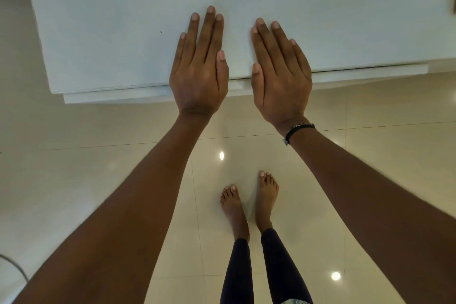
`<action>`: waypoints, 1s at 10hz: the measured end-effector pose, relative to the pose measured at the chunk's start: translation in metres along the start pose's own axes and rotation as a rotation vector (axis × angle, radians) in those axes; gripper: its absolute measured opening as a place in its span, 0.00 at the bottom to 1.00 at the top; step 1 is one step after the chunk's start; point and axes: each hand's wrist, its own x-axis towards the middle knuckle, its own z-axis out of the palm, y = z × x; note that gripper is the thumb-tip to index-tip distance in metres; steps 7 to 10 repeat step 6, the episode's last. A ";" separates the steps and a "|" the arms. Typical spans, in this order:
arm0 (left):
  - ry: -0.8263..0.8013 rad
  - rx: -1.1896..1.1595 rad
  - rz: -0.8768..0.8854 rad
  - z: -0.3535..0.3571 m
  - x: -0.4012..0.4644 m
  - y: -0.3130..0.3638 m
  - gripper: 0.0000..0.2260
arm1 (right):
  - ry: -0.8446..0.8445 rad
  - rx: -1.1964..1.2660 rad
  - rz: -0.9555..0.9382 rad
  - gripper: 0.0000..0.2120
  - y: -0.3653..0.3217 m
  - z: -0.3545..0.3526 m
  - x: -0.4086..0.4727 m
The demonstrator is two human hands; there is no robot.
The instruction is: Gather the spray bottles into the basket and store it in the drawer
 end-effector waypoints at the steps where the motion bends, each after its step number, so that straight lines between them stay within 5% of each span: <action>1: 0.001 0.002 -0.002 0.001 0.000 -0.001 0.20 | -0.003 0.006 -0.014 0.23 0.000 -0.002 0.001; 6: -0.461 -0.024 -0.025 -0.036 0.016 0.004 0.23 | -0.453 0.053 -0.060 0.24 0.007 -0.046 0.017; 10: -0.461 -0.024 -0.025 -0.036 0.016 0.004 0.23 | -0.453 0.053 -0.060 0.24 0.007 -0.046 0.017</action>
